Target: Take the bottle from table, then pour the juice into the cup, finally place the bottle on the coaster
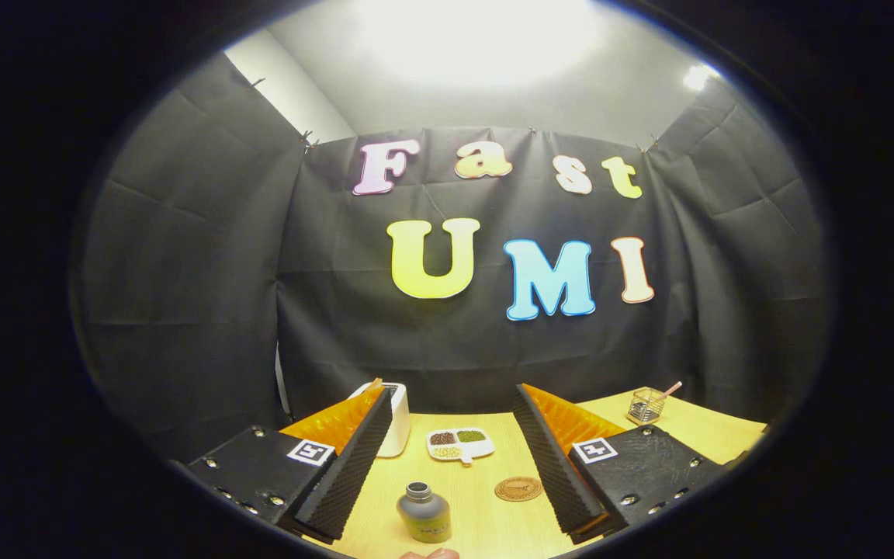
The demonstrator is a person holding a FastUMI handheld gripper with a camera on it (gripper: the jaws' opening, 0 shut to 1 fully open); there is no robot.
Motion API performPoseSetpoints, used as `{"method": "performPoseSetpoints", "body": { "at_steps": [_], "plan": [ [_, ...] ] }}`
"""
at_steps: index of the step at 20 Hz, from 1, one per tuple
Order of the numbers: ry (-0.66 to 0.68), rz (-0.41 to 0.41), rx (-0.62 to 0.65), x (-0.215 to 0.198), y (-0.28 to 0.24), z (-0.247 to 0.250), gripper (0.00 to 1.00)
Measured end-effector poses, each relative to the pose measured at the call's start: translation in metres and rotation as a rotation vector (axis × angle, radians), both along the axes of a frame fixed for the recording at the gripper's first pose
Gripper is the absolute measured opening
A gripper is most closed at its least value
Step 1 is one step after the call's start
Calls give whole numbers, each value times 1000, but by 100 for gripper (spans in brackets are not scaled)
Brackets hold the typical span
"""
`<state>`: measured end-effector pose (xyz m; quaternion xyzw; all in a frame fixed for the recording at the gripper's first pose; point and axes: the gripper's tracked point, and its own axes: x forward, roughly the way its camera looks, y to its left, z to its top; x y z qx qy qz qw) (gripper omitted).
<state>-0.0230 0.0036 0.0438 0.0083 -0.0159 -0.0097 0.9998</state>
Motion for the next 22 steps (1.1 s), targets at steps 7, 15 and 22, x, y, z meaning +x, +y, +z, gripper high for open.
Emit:
{"method": "performPoseSetpoints", "body": {
  "at_steps": [7, 15, 22],
  "plan": [
    [59, 35, -19, 9, 21, -58, 96],
    [164, 68, -27, 27, 49, -124, 96],
    [271, 24, 34, 33, 44, -185, 96]
  ]
}}
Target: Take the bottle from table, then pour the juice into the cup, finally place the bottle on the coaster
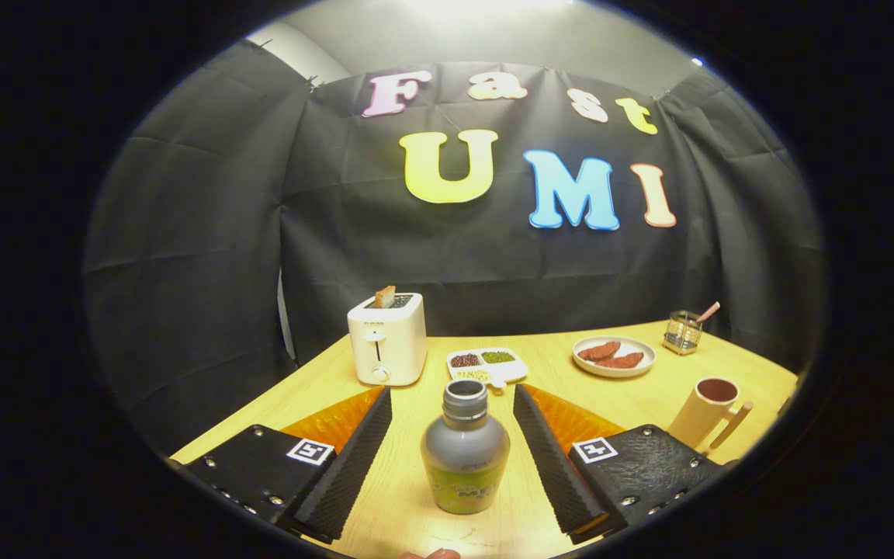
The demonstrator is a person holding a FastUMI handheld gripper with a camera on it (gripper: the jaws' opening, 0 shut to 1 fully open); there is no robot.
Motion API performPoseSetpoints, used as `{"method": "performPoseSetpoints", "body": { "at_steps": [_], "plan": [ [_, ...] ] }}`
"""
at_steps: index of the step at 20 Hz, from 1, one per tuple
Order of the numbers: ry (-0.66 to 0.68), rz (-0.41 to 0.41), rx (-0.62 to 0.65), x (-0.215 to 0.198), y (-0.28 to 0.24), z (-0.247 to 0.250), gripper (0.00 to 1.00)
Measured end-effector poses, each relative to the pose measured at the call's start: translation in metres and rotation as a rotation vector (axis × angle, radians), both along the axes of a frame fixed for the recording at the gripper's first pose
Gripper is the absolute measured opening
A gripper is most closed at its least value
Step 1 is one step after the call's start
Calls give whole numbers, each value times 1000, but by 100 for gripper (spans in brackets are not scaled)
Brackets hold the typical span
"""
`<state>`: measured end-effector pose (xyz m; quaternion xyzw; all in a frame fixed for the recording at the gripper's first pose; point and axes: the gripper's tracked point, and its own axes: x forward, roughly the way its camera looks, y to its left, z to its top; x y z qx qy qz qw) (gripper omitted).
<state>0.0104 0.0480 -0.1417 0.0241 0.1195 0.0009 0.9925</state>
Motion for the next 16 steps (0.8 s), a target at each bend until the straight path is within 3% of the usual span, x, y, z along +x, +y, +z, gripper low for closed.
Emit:
{"method": "performPoseSetpoints", "body": {
  "at_steps": [16],
  "plan": [
    [212, -8, -56, 0, 0, -91, 97]
  ]
}}
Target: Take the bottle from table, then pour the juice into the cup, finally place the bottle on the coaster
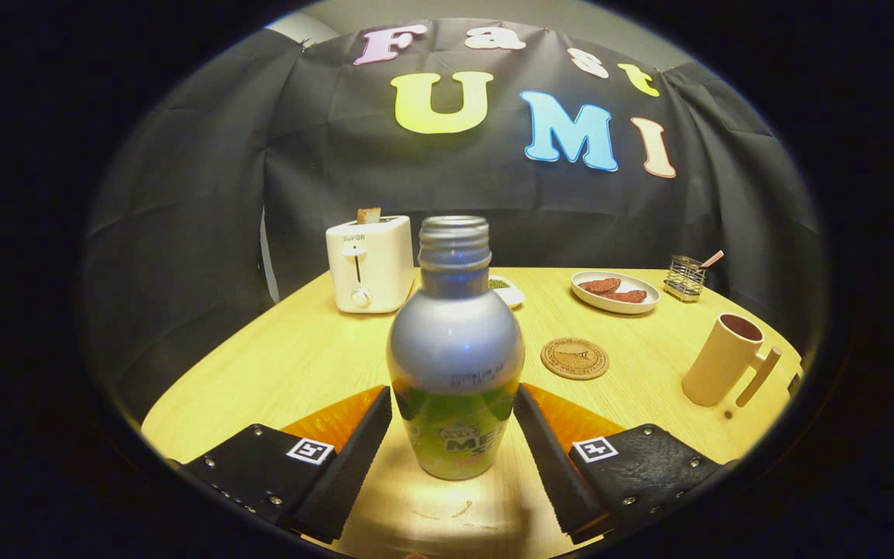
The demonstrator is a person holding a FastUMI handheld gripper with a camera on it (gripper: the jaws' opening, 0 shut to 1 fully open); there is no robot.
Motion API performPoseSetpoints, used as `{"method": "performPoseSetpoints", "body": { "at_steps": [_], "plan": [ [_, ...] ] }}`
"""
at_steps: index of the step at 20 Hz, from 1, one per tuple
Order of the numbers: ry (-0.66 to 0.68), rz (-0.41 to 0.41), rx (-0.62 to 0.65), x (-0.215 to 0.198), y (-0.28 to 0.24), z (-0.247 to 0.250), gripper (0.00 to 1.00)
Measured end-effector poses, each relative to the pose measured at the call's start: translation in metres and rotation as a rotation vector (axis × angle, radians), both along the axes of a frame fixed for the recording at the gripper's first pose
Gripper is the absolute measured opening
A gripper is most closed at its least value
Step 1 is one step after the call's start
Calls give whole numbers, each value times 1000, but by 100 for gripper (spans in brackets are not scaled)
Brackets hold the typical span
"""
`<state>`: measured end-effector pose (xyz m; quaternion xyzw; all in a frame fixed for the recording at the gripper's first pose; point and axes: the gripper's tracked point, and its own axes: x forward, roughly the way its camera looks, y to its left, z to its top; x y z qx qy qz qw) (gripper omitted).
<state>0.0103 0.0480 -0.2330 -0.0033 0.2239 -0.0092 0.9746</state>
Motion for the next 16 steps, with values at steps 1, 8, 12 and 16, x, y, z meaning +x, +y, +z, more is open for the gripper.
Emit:
{"method": "performPoseSetpoints", "body": {
  "at_steps": [1, 8, 12, 16],
  "plan": [
    [5, 6, -6, -1, 0, -1, 97],
    [49, -2, 19, -1, 0, -5, 79],
    [87, -21, 106, -1, -1, 2, 74],
    [85, -74, 155, 7, -19, 21, 70]
  ]
}}
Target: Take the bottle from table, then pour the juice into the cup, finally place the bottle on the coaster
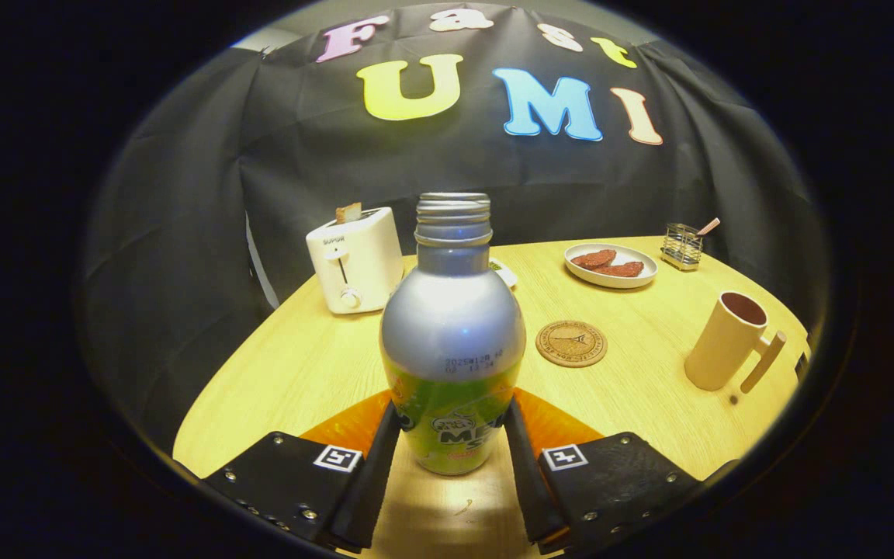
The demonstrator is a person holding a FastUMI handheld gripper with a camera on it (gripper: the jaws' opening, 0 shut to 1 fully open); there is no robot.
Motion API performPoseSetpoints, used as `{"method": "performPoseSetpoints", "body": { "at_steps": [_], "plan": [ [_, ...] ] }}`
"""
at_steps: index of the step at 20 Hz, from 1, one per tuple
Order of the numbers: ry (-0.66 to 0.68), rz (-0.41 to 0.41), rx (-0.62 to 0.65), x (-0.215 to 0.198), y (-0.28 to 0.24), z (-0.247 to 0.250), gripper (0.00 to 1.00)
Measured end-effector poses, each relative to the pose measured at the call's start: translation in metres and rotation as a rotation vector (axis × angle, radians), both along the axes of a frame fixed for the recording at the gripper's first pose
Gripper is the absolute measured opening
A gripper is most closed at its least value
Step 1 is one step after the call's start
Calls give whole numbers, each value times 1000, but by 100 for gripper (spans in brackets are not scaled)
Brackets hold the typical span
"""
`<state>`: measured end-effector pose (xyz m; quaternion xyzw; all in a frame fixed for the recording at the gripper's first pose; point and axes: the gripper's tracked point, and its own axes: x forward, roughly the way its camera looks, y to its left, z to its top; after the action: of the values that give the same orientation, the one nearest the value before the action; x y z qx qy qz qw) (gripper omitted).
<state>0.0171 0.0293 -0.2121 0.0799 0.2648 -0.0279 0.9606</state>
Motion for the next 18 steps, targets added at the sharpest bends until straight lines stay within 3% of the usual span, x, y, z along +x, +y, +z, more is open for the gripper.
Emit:
{"method": "performPoseSetpoints", "body": {
  "at_steps": [7, 13, 18],
  "plan": [
    [-42, -129, 188, 9, -45, 36, 69],
    [24, -148, 177, 5, -78, 26, 69],
    [6, -177, 398, 8, -86, 31, 69]
  ]
}}
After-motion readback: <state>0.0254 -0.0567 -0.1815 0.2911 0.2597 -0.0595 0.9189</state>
